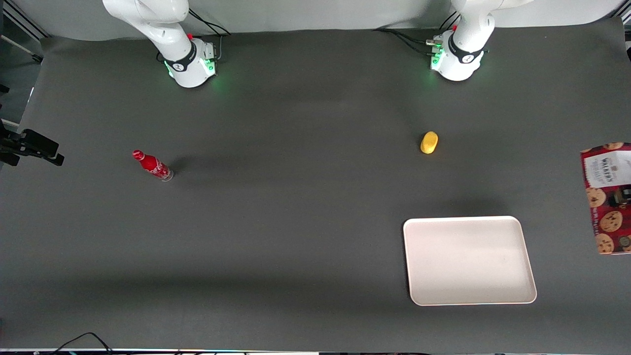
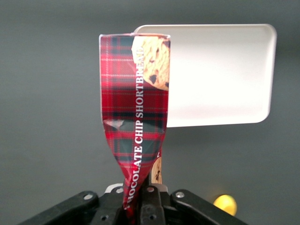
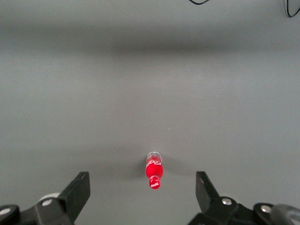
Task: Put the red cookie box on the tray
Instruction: 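Carry the upright cookie box with the left gripper over the tray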
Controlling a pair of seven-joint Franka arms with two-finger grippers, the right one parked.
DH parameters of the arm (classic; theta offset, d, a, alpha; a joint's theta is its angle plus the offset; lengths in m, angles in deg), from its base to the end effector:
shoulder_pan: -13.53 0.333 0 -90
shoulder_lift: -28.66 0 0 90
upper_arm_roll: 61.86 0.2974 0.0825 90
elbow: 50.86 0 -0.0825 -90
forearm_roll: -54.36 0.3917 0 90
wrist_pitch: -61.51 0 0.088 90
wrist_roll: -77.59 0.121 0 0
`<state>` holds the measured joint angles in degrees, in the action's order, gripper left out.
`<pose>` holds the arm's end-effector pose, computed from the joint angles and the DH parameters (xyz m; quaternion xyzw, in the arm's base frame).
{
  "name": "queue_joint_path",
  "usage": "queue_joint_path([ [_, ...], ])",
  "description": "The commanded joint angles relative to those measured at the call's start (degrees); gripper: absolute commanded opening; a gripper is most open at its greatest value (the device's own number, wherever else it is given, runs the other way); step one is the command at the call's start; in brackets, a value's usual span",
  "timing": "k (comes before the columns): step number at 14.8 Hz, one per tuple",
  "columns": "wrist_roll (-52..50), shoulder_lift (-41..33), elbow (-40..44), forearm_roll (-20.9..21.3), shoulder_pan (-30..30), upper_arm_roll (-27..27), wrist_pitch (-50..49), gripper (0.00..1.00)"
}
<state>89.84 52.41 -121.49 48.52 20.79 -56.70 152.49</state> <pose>0.6617 0.1219 0.4994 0.9990 0.0006 -0.0213 0.0381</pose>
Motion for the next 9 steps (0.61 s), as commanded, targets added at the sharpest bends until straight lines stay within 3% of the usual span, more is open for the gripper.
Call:
queue_joint_path([
  [1, -7.3, 0.1, -0.7, 4.1, -1.8, -5.6, 3.9, 0.0],
  [3, -9.5, 2.2, -0.7, 8.4, -2.7, -7.9, 8.4, 0.0],
  [9, -8.5, 12.6, -1.4, 8.8, -2.9, -7.5, 20.0, 0.0],
])
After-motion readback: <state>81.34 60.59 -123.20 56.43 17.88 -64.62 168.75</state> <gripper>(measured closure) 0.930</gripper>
